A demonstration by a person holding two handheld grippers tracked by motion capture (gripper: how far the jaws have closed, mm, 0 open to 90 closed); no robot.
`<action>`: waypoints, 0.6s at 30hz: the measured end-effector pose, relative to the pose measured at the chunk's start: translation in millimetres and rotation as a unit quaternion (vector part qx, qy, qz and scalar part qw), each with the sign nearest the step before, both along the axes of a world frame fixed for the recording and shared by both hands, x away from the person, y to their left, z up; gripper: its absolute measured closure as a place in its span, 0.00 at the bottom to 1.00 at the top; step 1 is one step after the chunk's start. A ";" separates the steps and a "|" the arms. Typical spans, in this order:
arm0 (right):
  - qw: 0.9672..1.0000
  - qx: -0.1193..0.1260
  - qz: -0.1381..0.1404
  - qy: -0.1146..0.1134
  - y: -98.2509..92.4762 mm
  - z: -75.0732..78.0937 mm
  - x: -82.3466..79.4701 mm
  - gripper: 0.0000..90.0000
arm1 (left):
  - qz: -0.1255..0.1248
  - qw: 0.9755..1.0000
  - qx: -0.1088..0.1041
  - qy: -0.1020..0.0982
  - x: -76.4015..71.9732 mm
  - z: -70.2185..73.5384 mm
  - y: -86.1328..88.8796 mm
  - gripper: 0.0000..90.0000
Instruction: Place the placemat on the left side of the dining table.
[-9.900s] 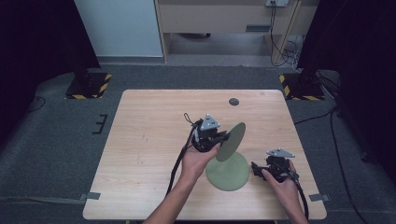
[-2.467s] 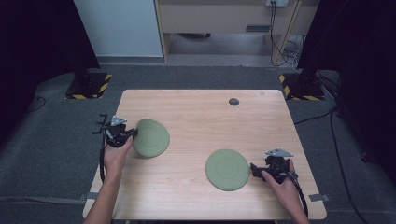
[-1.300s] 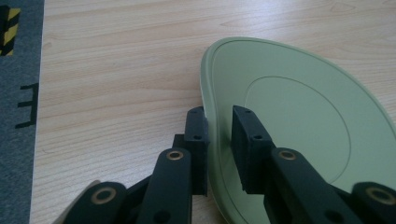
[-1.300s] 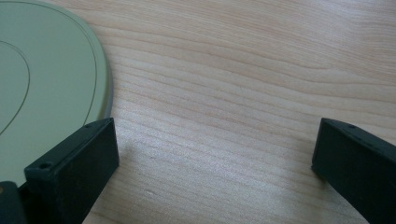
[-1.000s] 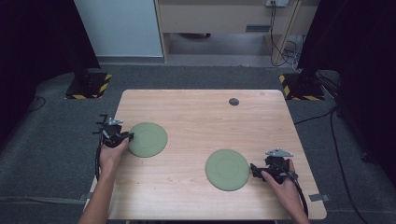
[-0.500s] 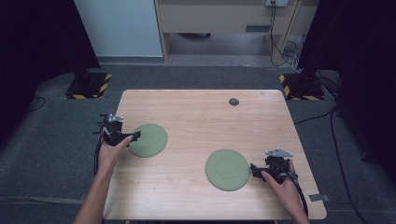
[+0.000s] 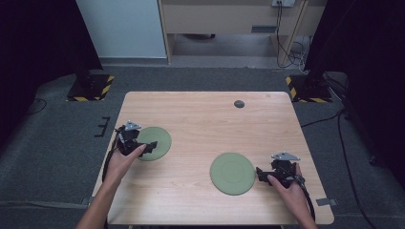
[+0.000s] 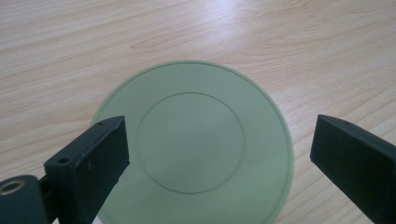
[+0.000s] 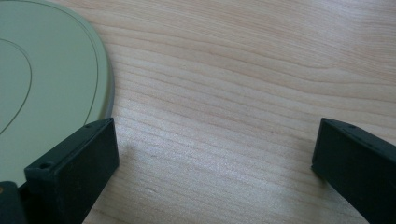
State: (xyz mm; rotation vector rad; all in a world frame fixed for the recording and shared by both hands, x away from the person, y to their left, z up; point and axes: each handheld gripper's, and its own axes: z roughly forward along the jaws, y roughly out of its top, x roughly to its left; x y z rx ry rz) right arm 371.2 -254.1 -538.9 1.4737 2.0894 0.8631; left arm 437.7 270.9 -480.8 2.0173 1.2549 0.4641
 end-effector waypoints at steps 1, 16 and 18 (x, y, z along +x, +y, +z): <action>1.000 0.000 0.000 0.000 -0.1 0.0 0.0 0.01 | -0.005 1.000 -0.001 0.001 -2.0 -0.6 -2.7 0.04; 1.000 0.000 0.003 -0.002 -0.5 -0.2 -0.5 0.01 | -0.057 0.998 0.004 0.001 -34.5 -11.6 -41.7 0.05; 1.000 0.000 0.003 -0.001 -0.5 -0.1 -0.7 0.01 | -0.059 0.998 0.003 0.001 -37.9 -13.1 -45.4 0.05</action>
